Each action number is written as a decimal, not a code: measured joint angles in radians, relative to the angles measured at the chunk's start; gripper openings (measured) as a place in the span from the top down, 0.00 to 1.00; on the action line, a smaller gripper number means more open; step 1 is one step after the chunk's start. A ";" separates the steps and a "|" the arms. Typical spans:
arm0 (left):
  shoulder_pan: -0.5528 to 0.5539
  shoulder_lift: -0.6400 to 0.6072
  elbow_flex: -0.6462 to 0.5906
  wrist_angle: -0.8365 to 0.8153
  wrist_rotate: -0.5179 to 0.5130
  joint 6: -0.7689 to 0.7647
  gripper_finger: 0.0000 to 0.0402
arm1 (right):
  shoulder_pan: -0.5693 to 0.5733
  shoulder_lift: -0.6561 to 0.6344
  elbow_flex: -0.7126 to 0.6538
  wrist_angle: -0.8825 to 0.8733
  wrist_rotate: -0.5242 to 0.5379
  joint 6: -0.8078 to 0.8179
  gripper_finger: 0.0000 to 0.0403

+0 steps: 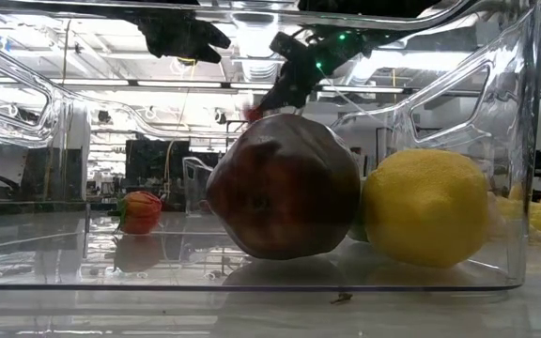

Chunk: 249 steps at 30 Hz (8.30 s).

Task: Sort produce into baskets
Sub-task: Put the carrot into the top transparent bin, then put the red bell pepper into the top transparent bin, then put the lime into the bottom transparent bin

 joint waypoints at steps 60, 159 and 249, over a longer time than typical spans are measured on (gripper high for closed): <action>-0.002 0.000 0.000 -0.065 0.018 -0.011 0.24 | 0.172 -0.281 -0.503 -0.890 -0.014 0.880 0.17; -0.128 -0.080 -0.034 0.096 -0.028 0.123 0.24 | 0.224 -0.031 0.179 -0.633 0.007 0.149 0.92; -0.123 -0.091 -0.034 -0.002 -0.095 0.087 0.24 | 0.019 -0.191 -0.462 -0.857 -0.032 0.592 0.54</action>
